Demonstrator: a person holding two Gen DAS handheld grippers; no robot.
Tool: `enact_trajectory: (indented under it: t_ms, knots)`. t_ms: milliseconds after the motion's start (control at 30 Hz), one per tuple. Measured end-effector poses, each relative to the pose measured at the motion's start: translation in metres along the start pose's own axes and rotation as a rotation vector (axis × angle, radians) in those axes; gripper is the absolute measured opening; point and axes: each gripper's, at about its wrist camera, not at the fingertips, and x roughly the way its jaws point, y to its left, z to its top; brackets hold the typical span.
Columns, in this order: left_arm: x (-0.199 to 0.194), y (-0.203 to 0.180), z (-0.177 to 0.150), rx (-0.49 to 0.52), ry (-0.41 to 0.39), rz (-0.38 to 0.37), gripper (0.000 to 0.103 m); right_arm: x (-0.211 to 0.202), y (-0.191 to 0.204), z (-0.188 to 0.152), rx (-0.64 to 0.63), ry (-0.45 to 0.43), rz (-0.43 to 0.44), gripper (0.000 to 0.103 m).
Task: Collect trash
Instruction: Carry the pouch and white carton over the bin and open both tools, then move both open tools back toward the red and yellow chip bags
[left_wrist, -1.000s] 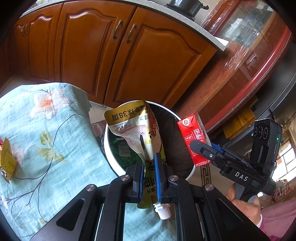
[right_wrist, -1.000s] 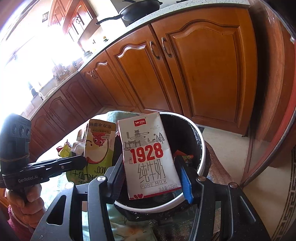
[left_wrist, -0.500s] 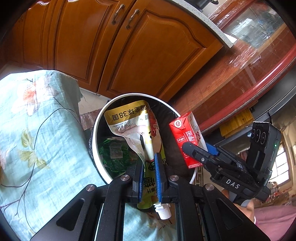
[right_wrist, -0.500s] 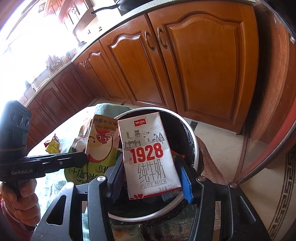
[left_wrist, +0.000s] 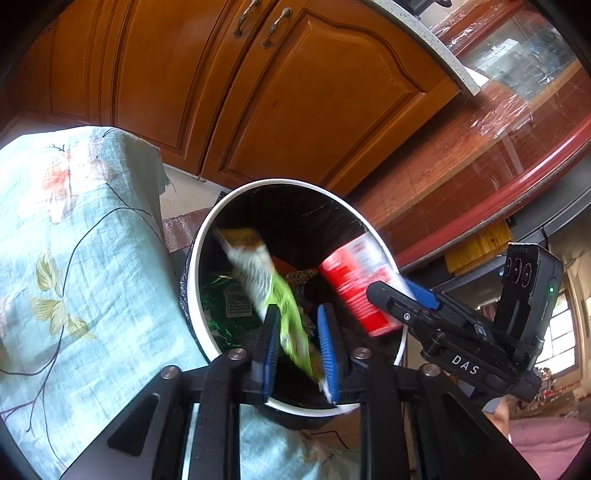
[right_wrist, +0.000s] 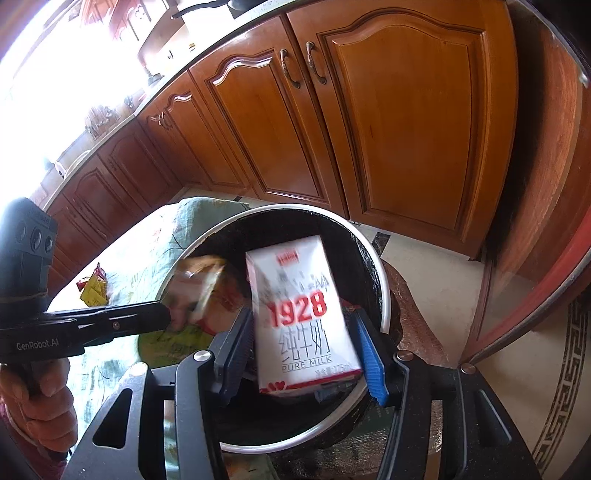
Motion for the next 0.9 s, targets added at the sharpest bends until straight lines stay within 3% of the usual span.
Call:
enact_trajectory:
  t_ms: [233, 367, 533, 900]
  knots:
    - [-0.024, 0.005, -0.018, -0.008, -0.046, 0.007, 0.028, -0.012, 0.0, -0.007, 0.038, -0.032, 0.029, 0.061]
    - [-0.048, 0.013, -0.04, -0.02, -0.102, 0.043, 0.033, -0.022, 0.011, -0.016, 0.051, -0.067, 0.078, 0.079]
    - [-0.085, 0.024, -0.076, -0.027, -0.188, 0.129, 0.041, -0.03, 0.039, -0.03, 0.042, -0.095, 0.135, 0.086]
    - [-0.164, 0.084, -0.143, -0.132, -0.291, 0.252, 0.043, -0.015, 0.12, -0.051, -0.069, -0.048, 0.239, 0.088]
